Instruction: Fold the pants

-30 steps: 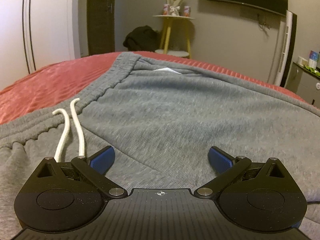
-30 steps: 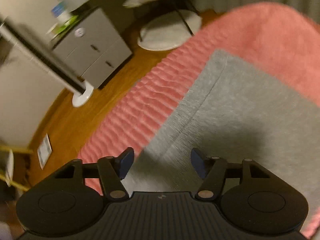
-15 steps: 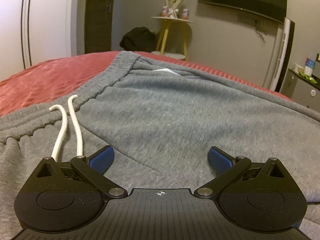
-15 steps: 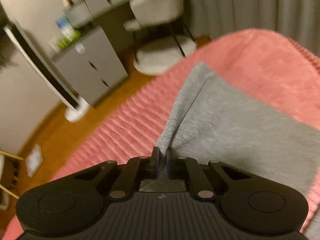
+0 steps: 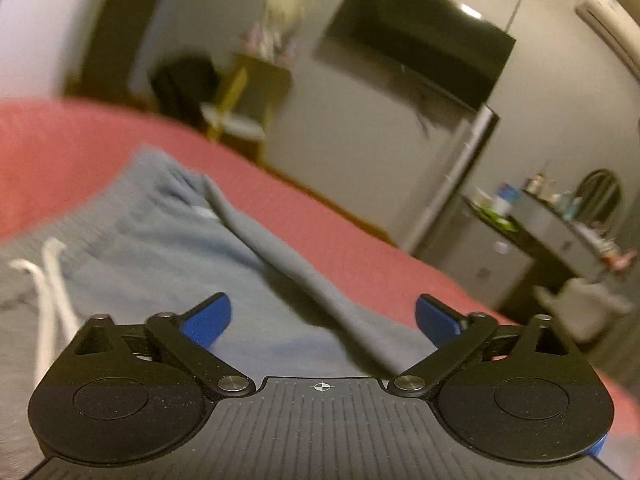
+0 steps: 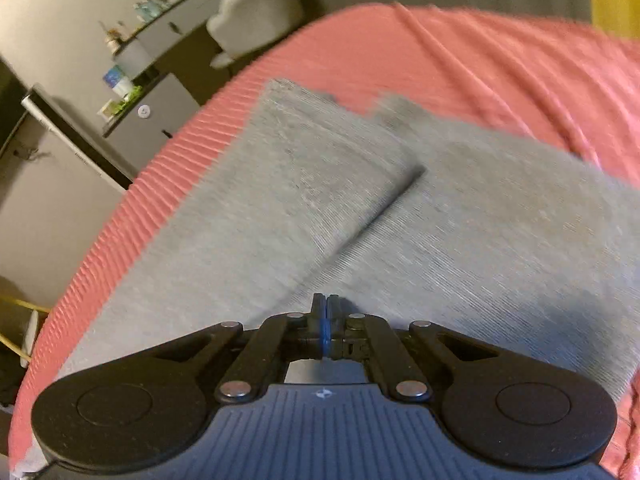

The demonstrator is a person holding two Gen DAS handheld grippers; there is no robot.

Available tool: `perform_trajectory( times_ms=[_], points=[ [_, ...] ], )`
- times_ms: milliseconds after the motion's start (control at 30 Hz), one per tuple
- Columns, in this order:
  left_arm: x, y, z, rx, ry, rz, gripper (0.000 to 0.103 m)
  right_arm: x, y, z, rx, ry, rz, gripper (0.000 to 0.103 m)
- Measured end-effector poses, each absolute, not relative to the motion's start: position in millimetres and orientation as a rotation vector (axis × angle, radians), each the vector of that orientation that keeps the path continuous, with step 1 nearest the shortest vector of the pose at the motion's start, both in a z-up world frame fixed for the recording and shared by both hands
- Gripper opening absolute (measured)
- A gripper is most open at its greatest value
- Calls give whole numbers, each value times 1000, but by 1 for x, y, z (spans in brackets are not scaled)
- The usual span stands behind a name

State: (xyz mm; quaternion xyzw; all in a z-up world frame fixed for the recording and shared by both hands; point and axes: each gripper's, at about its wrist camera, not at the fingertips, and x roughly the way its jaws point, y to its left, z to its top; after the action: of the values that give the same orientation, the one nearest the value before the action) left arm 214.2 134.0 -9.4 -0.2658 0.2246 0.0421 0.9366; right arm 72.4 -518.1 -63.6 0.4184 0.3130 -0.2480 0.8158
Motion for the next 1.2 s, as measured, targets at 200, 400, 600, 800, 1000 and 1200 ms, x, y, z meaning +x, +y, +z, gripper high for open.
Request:
perform_trajectory(
  times_ms=[200, 400, 600, 800, 1000, 1200],
  points=[
    [290, 170, -27, -726, 679, 85, 85, 82, -541, -70, 1076, 606, -446, 53],
    [343, 173, -56, -823, 837, 45, 52, 100, -550, -69, 1139, 528, -439, 56],
    [358, 168, -66, -878, 901, 52, 8, 121, -563, -80, 1174, 534, -474, 41],
    [309, 164, 7, -802, 722, -36, 6, 135, -574, -50, 1153, 555, -495, 5],
    [180, 175, 85, -752, 574, -173, 7, 67, -576, 39, 1066, 321, -362, 4],
    [62, 187, 29, -794, 744, -96, 7, -23, -573, 21, 1009, 378, -399, 5]
  ],
)
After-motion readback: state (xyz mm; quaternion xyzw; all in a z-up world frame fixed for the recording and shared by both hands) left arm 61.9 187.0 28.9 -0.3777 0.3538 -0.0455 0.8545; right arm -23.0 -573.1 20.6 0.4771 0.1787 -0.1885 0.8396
